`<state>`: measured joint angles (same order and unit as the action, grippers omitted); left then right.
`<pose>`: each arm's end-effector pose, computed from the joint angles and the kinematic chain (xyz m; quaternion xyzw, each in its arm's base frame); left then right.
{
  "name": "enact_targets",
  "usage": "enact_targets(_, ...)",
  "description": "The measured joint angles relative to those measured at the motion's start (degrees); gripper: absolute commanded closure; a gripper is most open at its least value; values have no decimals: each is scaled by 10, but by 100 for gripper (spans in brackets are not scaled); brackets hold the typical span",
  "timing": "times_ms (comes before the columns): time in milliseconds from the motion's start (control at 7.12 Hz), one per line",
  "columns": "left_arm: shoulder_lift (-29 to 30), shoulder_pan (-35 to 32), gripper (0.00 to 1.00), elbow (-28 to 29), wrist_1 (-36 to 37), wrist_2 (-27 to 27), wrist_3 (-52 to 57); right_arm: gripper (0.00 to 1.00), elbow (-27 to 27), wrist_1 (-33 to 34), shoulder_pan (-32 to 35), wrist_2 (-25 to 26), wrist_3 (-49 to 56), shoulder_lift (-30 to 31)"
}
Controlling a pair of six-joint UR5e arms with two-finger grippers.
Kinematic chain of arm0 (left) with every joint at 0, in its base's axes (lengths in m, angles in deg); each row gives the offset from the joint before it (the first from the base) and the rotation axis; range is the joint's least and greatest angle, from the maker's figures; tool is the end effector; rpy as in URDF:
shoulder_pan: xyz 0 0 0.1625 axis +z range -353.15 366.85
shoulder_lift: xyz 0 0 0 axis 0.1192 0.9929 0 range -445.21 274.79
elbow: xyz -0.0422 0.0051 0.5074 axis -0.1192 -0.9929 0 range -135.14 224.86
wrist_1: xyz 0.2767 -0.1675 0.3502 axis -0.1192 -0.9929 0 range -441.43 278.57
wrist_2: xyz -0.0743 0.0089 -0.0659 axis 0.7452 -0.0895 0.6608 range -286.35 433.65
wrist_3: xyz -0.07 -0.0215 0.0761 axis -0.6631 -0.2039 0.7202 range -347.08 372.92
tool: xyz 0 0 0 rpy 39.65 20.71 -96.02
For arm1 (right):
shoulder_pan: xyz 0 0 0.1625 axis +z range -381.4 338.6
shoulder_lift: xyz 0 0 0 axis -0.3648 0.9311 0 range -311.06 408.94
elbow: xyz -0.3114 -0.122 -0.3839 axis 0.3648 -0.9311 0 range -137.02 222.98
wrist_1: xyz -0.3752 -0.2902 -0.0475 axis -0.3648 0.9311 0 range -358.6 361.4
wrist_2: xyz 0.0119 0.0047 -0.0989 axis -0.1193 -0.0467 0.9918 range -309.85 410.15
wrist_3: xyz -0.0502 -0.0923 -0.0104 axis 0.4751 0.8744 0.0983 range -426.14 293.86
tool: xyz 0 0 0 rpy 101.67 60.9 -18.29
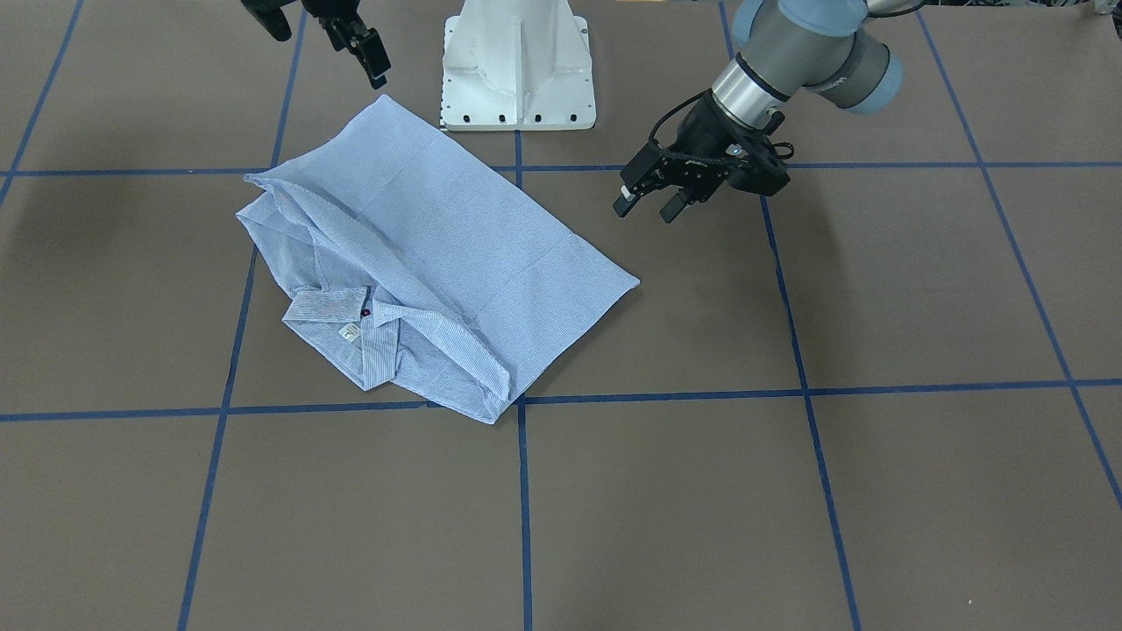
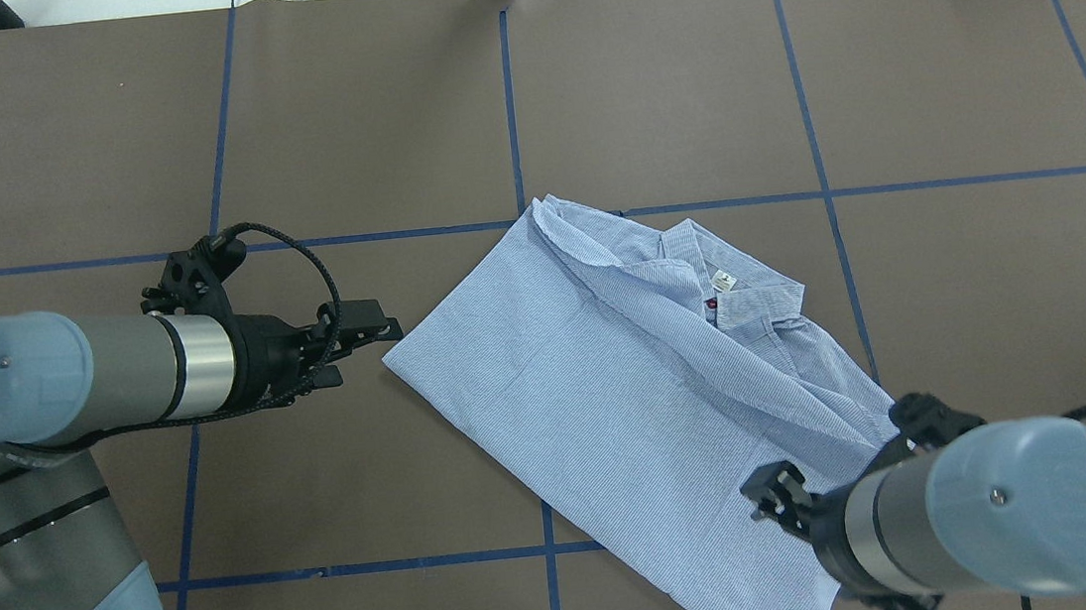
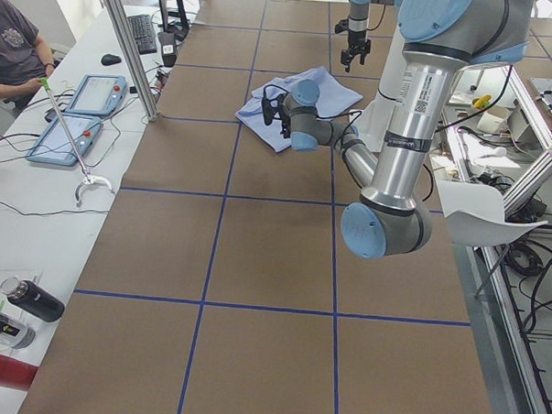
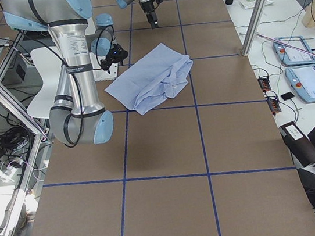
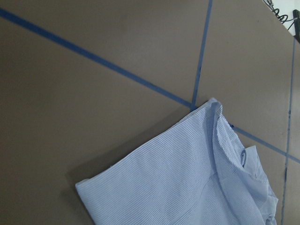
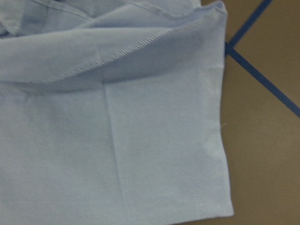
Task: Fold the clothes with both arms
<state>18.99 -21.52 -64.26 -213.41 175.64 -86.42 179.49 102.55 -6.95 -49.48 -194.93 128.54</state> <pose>0.5037 -0.3986 0.3344 0.0189 0.6128 -0.1941 0.7658 -0.4417 -0.2332 0.2810 -0.1572 -0.3624 0.3822 0.8354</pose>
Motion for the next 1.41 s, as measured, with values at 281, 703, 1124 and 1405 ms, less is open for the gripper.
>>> enact_targets(281,15,19,18,28,24,-26,1,0,-73,-4,111,1,116,-46)
enact_targets(703,46,22,26,86,28,-69,10,0,-147,-30,211,2,230,-64)
enact_targets(1124,58,26,36,111,27,-78,17,0,-217,-94,253,3,267,-64)
enact_targets(1405,70,36,59,130,27,-90,17,0,-230,-105,262,3,274,-64)
